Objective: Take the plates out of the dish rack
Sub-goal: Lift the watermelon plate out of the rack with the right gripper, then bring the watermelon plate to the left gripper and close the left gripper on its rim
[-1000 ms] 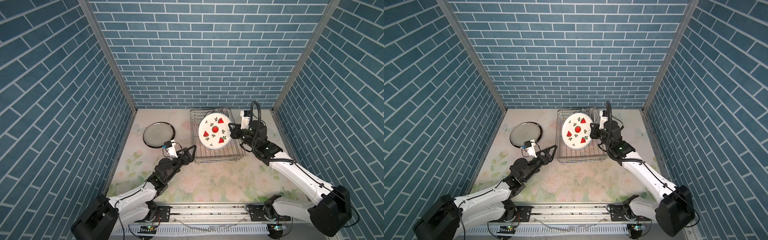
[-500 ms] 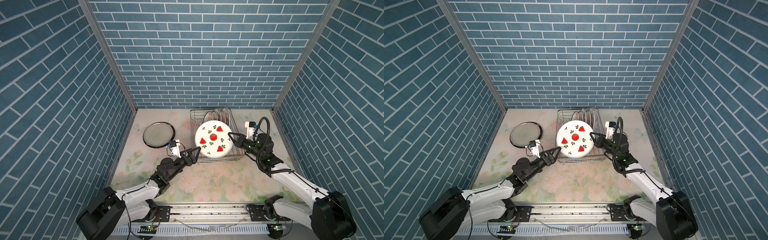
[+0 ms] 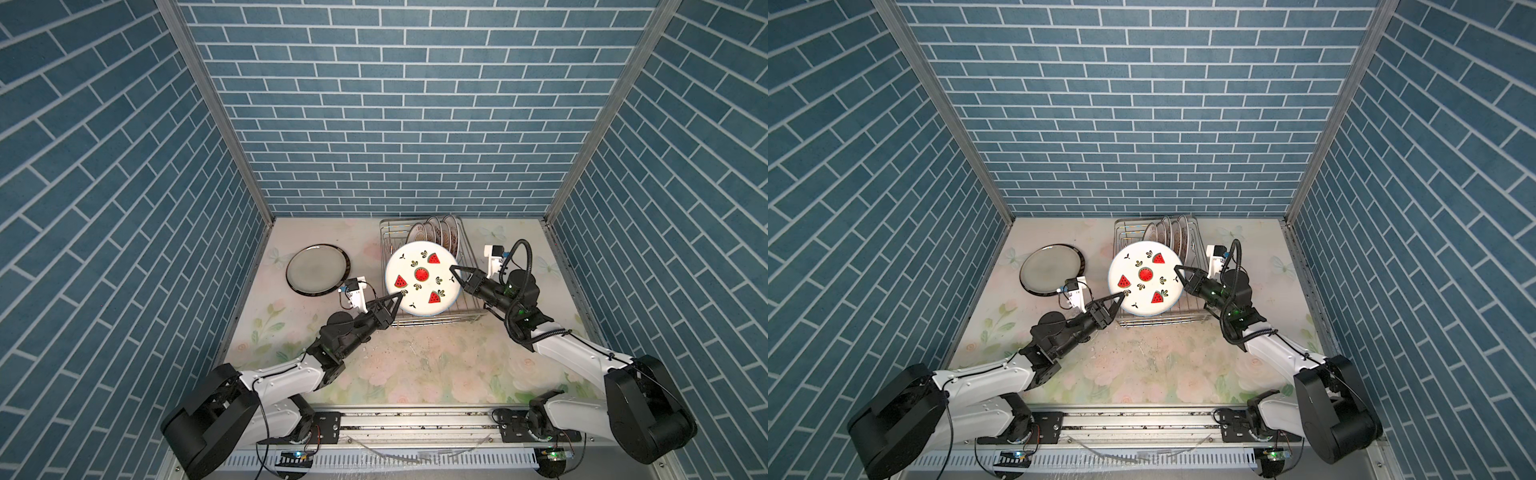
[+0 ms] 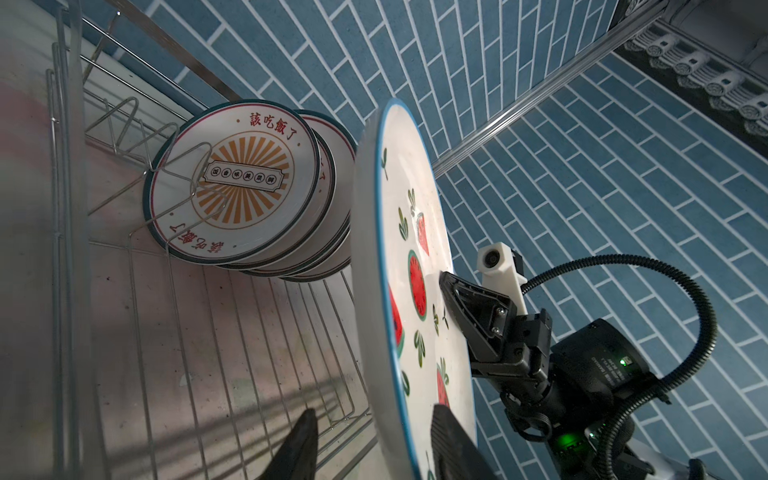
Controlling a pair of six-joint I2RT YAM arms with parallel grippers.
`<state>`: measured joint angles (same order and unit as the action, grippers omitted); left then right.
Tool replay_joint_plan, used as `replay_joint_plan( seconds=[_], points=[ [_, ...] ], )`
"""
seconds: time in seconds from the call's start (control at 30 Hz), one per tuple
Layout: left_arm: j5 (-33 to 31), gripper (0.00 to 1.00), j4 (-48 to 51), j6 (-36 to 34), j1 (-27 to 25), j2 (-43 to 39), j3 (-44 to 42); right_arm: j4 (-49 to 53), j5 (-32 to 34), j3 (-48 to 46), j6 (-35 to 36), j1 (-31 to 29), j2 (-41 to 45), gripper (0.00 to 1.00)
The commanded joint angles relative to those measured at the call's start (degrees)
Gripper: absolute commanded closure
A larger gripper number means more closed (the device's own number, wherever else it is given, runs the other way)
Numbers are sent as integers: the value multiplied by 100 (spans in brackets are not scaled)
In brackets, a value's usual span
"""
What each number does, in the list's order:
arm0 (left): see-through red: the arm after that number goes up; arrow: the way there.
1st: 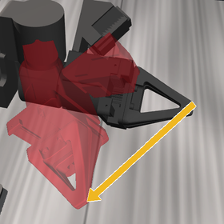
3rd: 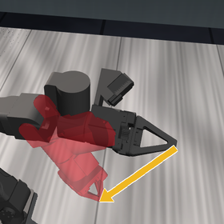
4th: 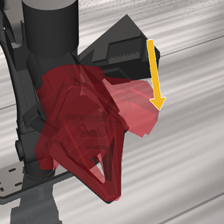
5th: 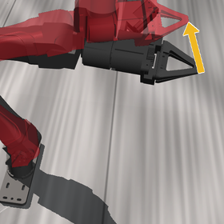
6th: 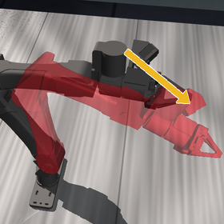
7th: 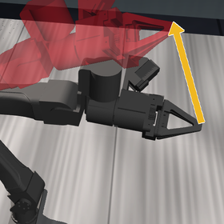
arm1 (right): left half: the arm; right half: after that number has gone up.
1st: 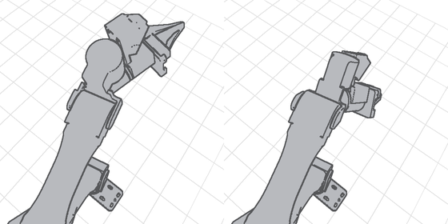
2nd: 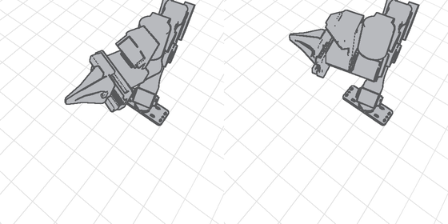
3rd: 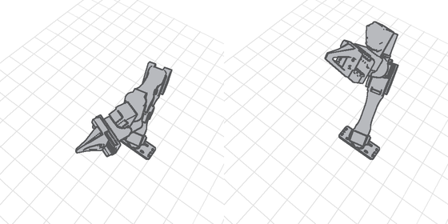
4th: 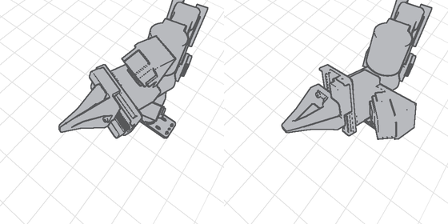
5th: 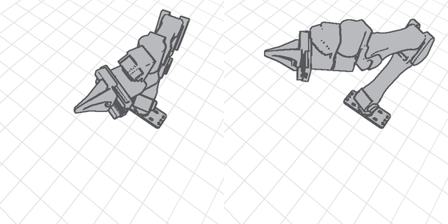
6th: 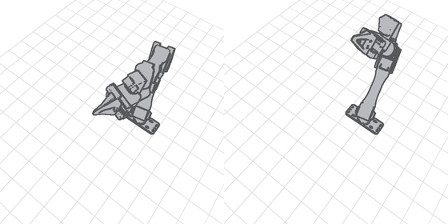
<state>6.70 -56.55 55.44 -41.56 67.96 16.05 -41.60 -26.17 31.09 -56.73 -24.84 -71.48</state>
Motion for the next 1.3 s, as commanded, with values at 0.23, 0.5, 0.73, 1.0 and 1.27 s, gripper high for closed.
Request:
replay_joint_plan(
  seconds=[0.23, 0.5, 0.73, 1.0, 1.27],
  points=[
    [280, 71, -696, 160, -21, 610, 298, -640, 163, -119, -277, 12, 274, 100],
    [376, 80, -569, 226, -19, 805, 462, -267, 555, -241, 142, -37, 603, 100],
    [561, 84, -850, 358, -19, 1238, 623, 155, 493, -47, 579, -207, 585, 100],
    [422, 91, -626, 336, -12, 1416, 771, 664, 954, 117, 1437, -700, 721, 92],
    [335, 94, -803, 431, 8, 1393, 654, 781, 1029, 152, 1526, -777, 706, 70]
  ],
)
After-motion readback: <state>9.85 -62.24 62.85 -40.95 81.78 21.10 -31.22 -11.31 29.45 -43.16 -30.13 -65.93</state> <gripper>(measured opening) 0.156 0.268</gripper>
